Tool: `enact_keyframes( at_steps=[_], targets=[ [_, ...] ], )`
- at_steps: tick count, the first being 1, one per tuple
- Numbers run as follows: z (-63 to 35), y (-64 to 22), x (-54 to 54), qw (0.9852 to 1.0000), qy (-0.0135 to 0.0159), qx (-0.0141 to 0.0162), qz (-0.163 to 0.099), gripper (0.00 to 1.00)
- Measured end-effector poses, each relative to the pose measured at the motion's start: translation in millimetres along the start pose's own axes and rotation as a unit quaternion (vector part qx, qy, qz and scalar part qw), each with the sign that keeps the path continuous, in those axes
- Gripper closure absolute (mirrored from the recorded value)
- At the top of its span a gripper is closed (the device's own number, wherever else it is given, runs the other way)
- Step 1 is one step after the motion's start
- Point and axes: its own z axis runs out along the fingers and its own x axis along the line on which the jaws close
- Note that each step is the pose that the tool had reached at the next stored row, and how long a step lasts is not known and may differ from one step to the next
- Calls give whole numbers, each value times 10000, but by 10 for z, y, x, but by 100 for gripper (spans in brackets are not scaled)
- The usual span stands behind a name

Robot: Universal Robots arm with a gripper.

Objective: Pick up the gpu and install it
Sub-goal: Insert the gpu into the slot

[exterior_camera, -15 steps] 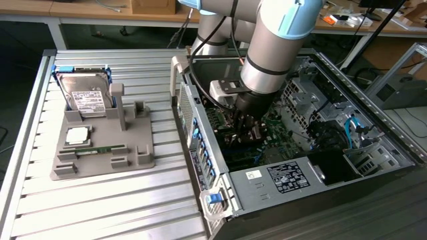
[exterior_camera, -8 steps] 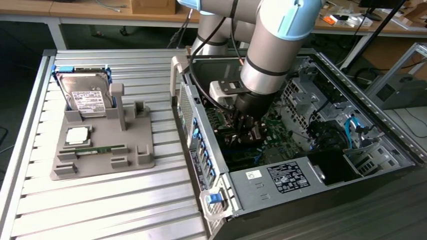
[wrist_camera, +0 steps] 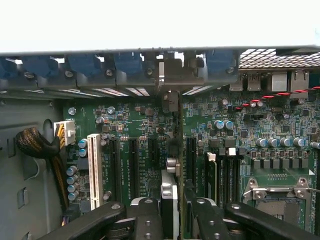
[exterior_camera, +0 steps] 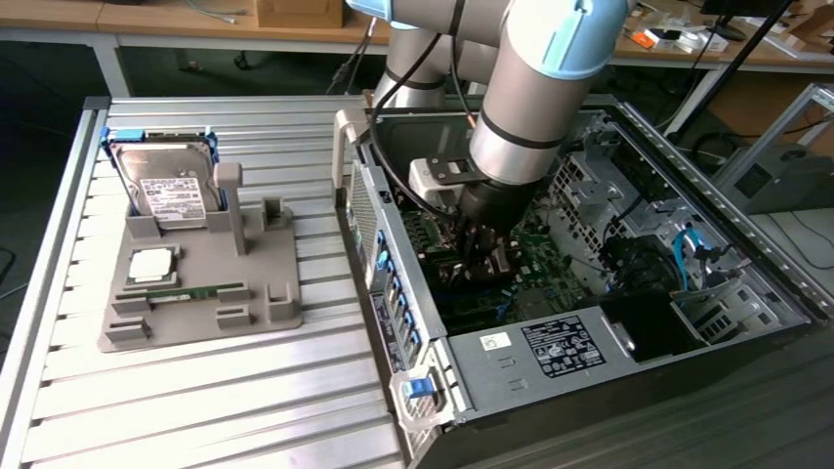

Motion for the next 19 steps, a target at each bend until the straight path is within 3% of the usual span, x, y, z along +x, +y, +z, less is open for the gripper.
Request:
enact_keyframes(
  at_steps=[2, 3, 8, 19],
  targets=[
    [0, 0, 0, 10000, 0, 0, 0, 71],
    [0, 0, 0, 10000, 0, 0, 0, 65],
    [-25, 0, 3, 10000, -6, 1, 0, 65],
    [-510, -1, -21, 10000, -7, 8, -2, 66]
  ],
)
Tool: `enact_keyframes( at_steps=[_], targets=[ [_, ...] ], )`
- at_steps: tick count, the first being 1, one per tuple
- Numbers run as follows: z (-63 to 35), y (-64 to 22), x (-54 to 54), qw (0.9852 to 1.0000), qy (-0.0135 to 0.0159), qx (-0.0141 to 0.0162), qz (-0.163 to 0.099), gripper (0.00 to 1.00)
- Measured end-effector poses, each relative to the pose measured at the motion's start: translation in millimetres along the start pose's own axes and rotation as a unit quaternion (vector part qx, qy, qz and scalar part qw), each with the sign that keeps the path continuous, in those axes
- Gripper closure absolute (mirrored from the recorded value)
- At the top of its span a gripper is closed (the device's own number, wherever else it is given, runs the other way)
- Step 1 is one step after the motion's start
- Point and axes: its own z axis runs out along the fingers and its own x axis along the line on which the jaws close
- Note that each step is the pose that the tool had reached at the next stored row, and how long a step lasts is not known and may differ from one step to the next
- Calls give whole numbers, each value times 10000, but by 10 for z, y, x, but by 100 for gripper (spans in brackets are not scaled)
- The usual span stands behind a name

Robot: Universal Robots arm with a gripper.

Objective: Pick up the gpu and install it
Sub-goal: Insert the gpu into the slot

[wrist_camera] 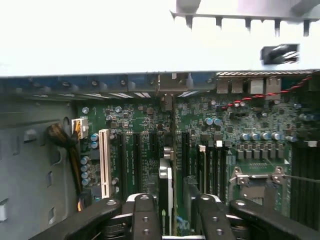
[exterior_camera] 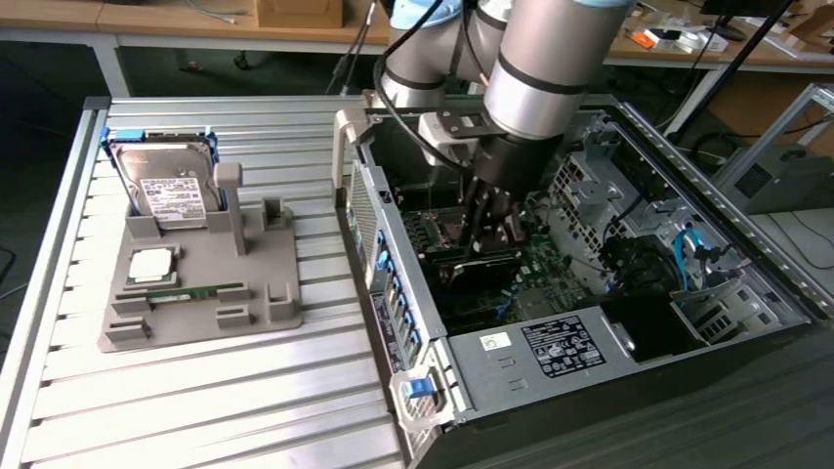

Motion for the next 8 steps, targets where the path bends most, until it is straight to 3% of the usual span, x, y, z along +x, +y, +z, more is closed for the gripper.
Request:
enact_keyframes(
  at_steps=[1, 3, 4, 5, 8],
  targets=[
    [-65, 0, -16, 10000, 1, 0, -2, 73],
    [-103, -1, -23, 10000, 0, 0, -6, 85],
    [-101, -6, -24, 10000, -5, -1, -10, 85],
    [-101, -33, -25, 10000, -6, -12, -15, 89],
    [-82, -163, -27, 10000, -5, -77, -25, 89]
  ],
)
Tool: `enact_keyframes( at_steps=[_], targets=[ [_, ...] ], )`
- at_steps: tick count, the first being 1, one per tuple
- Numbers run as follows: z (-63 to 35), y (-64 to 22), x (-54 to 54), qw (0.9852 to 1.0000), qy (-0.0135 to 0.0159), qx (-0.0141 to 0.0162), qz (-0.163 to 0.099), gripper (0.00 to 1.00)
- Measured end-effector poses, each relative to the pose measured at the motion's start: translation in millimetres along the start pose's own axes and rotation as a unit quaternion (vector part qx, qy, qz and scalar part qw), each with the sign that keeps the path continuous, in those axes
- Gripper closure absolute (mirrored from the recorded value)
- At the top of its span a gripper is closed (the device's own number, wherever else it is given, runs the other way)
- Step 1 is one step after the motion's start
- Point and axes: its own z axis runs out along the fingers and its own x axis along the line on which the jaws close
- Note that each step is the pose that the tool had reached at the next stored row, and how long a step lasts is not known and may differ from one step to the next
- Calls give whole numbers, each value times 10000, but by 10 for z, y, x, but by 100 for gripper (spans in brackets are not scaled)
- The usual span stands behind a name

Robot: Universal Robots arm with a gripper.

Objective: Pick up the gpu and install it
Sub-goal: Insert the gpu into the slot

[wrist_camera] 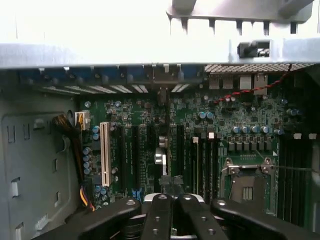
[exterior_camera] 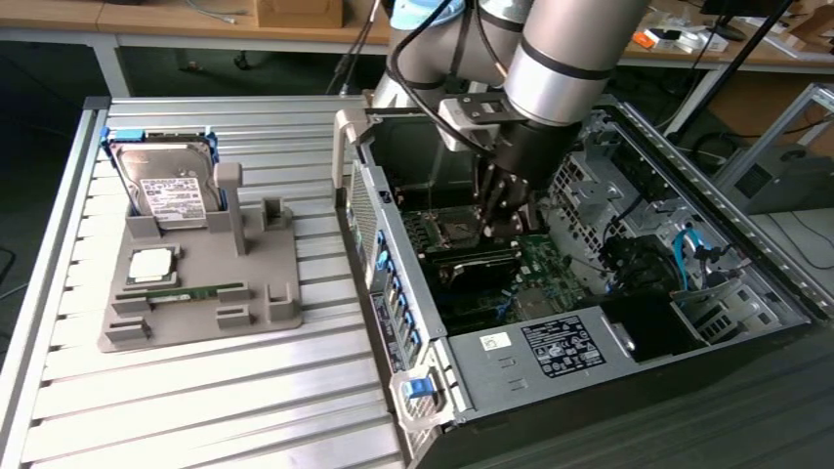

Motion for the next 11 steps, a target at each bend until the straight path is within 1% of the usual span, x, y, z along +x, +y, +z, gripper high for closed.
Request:
enact_keyframes(
  at_steps=[3, 7, 9, 11],
  targets=[
    [22, -138, -2, 10000, 1, -55, -3, 89],
    [48, -329, -4, 9999, 2, -116, -11, 89],
    [58, -429, -6, 9999, 3, -145, -12, 89],
    [66, -521, -7, 9999, 3, -165, -13, 89]
  ],
)
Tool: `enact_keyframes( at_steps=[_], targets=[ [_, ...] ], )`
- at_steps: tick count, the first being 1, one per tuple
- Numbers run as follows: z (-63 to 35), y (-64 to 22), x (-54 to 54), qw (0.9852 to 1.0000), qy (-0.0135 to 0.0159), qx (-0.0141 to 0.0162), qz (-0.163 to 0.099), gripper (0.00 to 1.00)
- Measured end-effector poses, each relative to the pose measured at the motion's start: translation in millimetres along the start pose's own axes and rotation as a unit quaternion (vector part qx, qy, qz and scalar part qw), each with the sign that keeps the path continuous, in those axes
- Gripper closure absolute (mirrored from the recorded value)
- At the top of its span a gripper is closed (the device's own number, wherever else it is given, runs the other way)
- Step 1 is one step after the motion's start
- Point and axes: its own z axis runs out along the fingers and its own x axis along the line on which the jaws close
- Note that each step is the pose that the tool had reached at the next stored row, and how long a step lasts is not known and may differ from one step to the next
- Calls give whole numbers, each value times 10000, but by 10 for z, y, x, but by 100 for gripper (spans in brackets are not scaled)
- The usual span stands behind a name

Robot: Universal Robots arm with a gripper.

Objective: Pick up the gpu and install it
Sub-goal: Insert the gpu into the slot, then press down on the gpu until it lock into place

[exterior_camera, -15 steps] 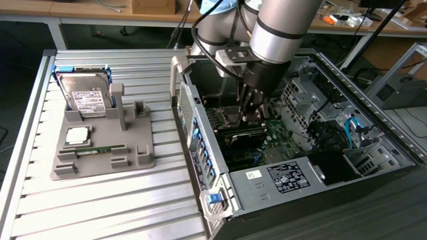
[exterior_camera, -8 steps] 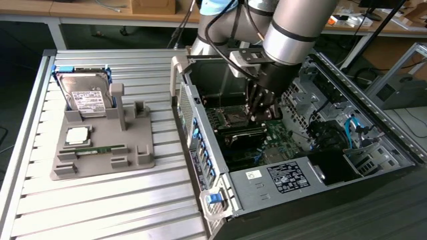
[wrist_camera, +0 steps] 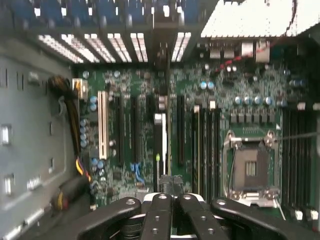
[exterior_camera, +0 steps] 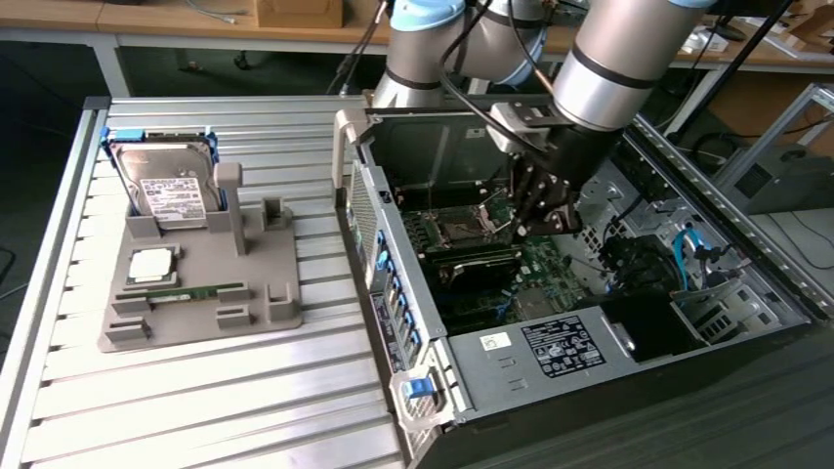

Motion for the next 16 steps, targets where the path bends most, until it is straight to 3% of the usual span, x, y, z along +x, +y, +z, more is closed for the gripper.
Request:
enact_keyframes(
  at_steps=[2, 4, 14, 16],
  targets=[
    [-2, -93, -1, 10000, -1, -23, 0, 89],
    [-2, -112, -1, 10000, -6, -26, -1, 89],
    [-2, -112, -1, 10000, -7, -26, -1, 89],
    [14, -16, -2, 10000, -8, -26, -1, 89]
  ],
)
